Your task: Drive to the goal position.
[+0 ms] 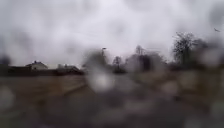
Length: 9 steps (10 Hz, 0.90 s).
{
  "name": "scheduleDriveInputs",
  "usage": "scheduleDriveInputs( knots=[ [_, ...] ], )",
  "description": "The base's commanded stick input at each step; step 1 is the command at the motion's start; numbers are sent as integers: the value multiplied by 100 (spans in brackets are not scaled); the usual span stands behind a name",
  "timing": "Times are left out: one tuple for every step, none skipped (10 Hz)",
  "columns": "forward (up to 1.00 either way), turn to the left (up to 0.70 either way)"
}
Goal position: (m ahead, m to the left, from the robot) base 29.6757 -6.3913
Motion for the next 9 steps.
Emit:
scheduleDriveInputs(
  knots=[
    [100, 0],
    [100, 0],
    [100, 0],
    [100, 0],
    [100, 0],
    [100, 0],
    [100, 0],
    [100, 0],
    [100, 0]
  ],
)
